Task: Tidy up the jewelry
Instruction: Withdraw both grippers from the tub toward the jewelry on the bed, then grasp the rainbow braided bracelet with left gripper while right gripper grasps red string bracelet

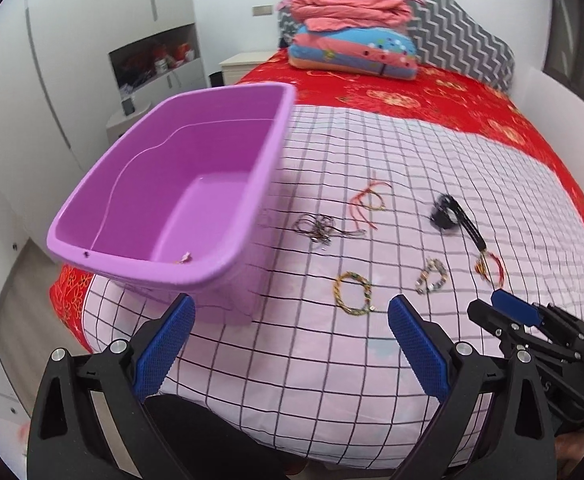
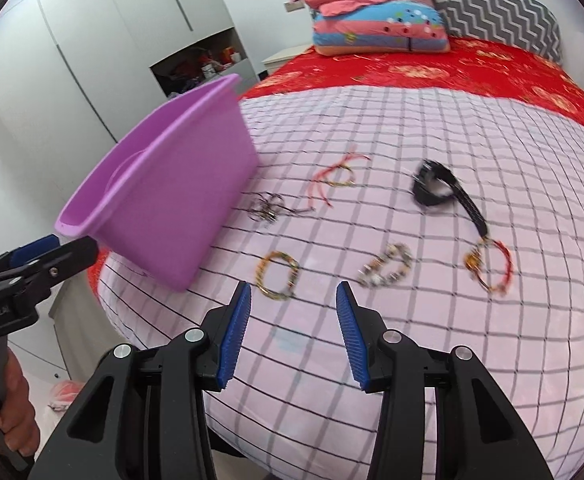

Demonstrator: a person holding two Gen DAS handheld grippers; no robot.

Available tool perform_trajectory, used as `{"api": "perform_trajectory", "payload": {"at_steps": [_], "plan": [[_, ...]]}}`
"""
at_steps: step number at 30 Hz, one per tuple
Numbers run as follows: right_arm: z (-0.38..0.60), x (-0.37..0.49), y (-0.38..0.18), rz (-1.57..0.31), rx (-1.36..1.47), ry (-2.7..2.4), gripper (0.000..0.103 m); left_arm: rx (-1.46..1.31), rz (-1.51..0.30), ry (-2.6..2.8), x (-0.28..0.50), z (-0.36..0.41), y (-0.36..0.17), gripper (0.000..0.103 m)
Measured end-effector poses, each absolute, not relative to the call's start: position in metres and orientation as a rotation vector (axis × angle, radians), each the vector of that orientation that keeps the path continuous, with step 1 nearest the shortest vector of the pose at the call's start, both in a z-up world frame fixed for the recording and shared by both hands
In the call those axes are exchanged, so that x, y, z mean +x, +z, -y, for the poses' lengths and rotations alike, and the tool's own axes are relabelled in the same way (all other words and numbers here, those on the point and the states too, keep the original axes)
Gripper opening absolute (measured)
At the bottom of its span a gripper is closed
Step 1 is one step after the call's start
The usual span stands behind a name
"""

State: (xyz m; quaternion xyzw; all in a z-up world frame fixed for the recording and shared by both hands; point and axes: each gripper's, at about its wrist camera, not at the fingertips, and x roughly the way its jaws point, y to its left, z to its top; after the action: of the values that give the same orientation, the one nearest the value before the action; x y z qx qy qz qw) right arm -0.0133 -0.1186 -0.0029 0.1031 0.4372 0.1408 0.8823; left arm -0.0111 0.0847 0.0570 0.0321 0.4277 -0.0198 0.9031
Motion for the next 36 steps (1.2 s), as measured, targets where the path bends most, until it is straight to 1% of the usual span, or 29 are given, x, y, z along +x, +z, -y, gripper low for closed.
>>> {"api": "perform_trajectory", "payload": {"at_steps": [6,13,15,24,27,32,36], "plan": [[0.150,-0.031,-0.019,-0.912,0.200,0.224,0.043,0.085,-0.897,-0.115,-0.017,-0.055,0.041,0.095],[0.183,-0.040,-0.034,-0.909,0.212,0.164,0.044,0.078,-0.961,-0.131,-0.013,-0.031,0.006,0.095],[0.192,-0.040,-0.039,-0.909,0.213,0.138,0.045,0.085,-0.971,-0.124,-0.012,-0.026,-0.003,0.095],[0.221,-0.030,-0.062,-0.921,0.234,0.078,0.045,0.062,-1.023,-0.069,0.010,-0.023,-0.044,0.095],[0.231,-0.023,-0.072,-0.929,0.237,0.058,0.049,0.047,-1.035,-0.046,0.019,-0.025,-0.055,0.095],[0.247,-0.007,-0.089,-0.948,0.240,0.021,0.050,0.014,-1.055,-0.007,0.035,-0.027,-0.074,0.095],[0.257,0.008,-0.102,-0.964,0.247,0.000,0.054,-0.009,-1.054,0.028,0.046,-0.029,-0.087,0.095]]}}
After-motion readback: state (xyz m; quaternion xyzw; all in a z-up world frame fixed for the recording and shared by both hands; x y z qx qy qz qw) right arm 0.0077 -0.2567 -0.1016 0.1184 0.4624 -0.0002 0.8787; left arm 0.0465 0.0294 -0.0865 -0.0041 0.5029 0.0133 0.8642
